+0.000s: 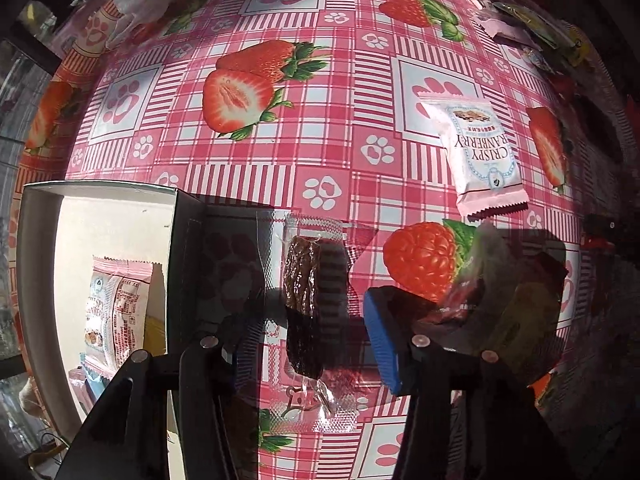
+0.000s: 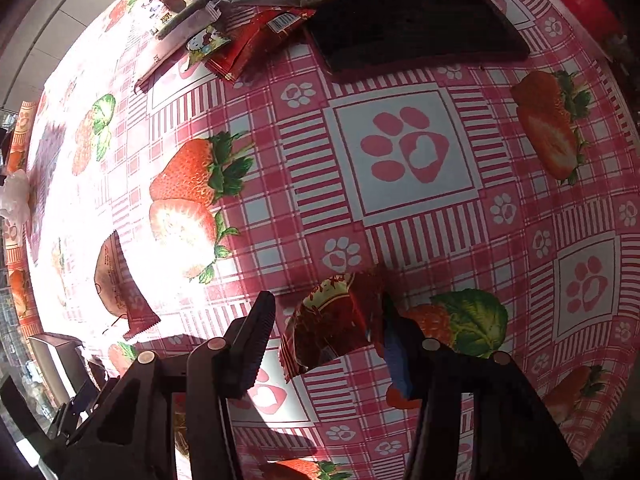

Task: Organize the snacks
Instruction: 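Grasp the clear packet with a brown stick using the left tool while the right tool grasps the red wrapper, then carry both snacks into the white tray and open both tools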

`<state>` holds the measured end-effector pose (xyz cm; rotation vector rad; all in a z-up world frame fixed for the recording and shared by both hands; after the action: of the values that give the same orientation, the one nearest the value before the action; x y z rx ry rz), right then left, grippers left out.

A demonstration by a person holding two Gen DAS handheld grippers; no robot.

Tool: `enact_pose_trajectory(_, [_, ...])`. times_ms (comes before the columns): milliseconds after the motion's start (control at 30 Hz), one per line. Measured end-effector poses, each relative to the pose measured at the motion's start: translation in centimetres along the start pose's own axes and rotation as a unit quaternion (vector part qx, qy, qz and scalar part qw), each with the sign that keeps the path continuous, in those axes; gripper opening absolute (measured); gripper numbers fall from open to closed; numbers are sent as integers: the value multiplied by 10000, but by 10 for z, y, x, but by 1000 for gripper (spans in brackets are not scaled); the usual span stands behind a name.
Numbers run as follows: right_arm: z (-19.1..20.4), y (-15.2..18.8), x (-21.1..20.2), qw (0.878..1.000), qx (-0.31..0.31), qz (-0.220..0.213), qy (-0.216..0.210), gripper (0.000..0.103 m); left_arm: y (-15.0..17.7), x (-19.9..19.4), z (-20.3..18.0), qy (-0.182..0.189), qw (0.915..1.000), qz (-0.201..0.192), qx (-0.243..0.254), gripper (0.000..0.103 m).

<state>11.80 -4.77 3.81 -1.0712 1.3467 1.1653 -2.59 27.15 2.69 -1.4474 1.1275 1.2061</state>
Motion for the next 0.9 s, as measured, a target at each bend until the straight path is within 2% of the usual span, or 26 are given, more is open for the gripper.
enact_pose_trajectory(67, [1,10,-4,9999,12,56,-156,35,1,-2,-10,48,9999,9,164,39])
enact_pose_trajectory(167, [-17,32,-10,9993,32,70,-371,35,6,-10,-16,323,9994,-7,154,39])
enact_pose_trajectory(300, [-21,65,-20,9982,-298,106,-503,35,20,-25,-16,446,9985,-25,305,39])
enact_pose_trajectory(533, [-13,131,-28,9950,-641,347,-680,35,57,-41,-19,436,9968,49,671,39])
enact_pose_trajectory(667, [7,151,-37,9927,-881,369,-734,35,74,-56,-13,463,9964,6,716,39])
enact_pose_trajectory(767, [28,149,-44,9900,-1123,352,-782,35,79,-72,6,496,9968,-94,623,39])
enact_pose_trajectory(900, [80,150,-47,9847,-1526,287,-797,35,79,-92,30,470,9977,-320,359,39])
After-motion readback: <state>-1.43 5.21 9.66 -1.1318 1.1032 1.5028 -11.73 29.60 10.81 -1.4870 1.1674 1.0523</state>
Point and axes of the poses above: each gripper's, at about its wrist camera, not at the fingertips, and x roughly the way its jaws point, z to its left, y to its underside, the point moved 4 cm from there along x, roughly the way its jaws point, and after that the axes turned 8 degrees about y, right-handed, at the moved point
